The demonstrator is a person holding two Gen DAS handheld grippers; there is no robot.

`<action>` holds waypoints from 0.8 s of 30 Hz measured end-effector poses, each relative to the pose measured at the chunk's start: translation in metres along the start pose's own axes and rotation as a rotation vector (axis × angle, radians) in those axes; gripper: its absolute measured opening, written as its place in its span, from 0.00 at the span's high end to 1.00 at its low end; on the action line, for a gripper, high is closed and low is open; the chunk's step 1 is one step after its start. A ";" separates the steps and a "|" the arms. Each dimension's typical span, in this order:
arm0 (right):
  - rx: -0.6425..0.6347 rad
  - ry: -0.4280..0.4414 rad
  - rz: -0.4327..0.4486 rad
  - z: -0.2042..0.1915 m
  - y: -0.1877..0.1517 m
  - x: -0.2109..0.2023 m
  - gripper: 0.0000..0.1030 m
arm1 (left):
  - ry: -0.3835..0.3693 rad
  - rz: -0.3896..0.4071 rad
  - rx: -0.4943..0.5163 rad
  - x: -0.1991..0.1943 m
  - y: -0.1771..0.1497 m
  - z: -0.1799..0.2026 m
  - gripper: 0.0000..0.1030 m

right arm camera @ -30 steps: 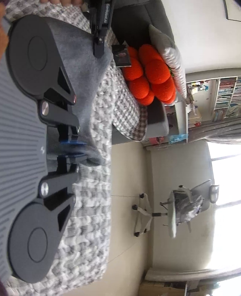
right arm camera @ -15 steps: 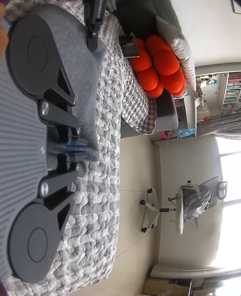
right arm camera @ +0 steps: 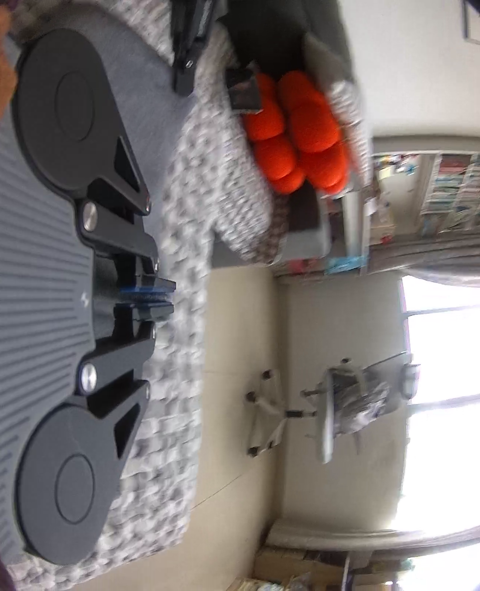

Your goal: Fold clothes

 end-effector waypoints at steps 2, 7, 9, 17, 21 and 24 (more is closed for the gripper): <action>0.038 0.033 -0.007 0.003 -0.003 -0.001 0.84 | -0.018 -0.009 -0.032 -0.002 0.000 -0.003 0.50; 0.050 0.059 -0.013 0.001 -0.003 -0.004 0.82 | -0.041 -0.015 -0.037 0.000 0.001 -0.002 0.48; 0.029 0.060 -0.014 -0.003 -0.002 -0.003 0.82 | -0.039 -0.030 -0.023 0.006 -0.001 0.001 0.48; -0.074 0.014 -0.021 -0.020 -0.004 0.003 0.92 | -0.008 -0.038 0.061 0.017 -0.011 0.011 0.81; -0.087 0.005 0.047 -0.019 0.003 -0.006 0.93 | -0.027 0.005 0.040 0.006 -0.005 0.010 0.87; -0.096 -0.004 0.136 -0.020 0.015 -0.020 0.93 | -0.038 0.034 0.015 -0.002 -0.001 0.008 0.87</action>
Point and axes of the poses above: each gripper's, at about its wrist camera, not at the fingertips, and x roughly the way its jaws point, z to its right, y to its top, the point moved 8 cm from there along x, roughly the way its jaws point, and after that the axes turned 9 degrees about -x, right-handed, at the moved point
